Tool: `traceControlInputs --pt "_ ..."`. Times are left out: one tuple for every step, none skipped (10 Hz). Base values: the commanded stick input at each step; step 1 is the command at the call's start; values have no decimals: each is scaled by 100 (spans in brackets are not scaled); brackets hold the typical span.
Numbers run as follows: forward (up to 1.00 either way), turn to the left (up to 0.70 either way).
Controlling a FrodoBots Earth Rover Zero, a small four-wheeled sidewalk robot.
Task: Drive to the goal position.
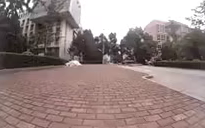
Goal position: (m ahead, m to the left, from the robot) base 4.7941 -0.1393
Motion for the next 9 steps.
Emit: traceControlInputs --pt "70 0" --pt "70 0" --pt "70 0" --pt "70 0" --pt "70 0" --pt "70 0" --pt "70 0" --pt "70 1" --pt "70 4"
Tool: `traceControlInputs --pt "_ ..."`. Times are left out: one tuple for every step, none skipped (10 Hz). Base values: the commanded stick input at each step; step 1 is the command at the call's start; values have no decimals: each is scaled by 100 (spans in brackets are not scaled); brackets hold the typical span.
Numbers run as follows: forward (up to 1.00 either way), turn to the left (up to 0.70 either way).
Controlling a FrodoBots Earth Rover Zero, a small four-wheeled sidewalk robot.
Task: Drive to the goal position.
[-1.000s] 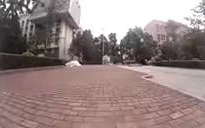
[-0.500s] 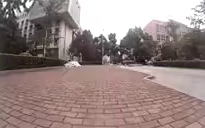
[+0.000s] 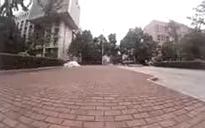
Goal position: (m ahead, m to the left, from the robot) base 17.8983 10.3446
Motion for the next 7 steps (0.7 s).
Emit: traceControlInputs --pt "70 8" --pt "70 4" --pt "70 0" --pt "70 0" --pt "70 0" --pt "70 0" --pt "70 0"
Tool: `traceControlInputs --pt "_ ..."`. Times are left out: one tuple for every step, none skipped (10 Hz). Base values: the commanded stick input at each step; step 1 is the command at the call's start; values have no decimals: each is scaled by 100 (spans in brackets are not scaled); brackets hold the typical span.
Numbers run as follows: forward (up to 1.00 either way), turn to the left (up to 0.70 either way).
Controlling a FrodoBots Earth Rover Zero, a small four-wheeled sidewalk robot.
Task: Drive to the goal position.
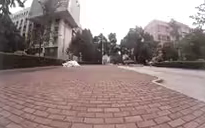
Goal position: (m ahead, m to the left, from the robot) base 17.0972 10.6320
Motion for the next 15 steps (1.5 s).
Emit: traceControlInputs --pt "70 0" --pt "70 0" --pt "70 0" --pt "70 0" --pt "70 0" --pt "70 0" --pt "70 0" --pt "70 0" --pt "70 0" --pt "70 0" --pt "70 0" --pt "70 0" --pt "70 0" --pt "70 0" --pt "70 0"
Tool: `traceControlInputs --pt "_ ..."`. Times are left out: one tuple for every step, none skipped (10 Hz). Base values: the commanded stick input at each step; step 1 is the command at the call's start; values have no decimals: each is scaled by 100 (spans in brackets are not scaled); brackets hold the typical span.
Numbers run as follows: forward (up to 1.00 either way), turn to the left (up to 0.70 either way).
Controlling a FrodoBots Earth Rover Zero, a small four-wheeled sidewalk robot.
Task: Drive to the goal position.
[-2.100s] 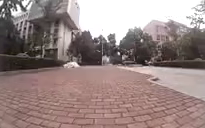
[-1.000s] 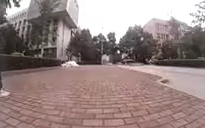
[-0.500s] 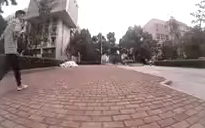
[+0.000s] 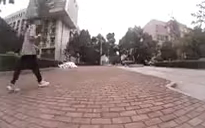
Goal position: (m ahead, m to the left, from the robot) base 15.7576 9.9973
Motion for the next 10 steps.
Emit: traceControlInputs --pt "70 0" --pt "70 0" --pt "70 0" --pt "70 0" --pt "70 0" --pt "70 0" --pt "70 0" --pt "70 0" --pt "70 0" --pt "70 0"
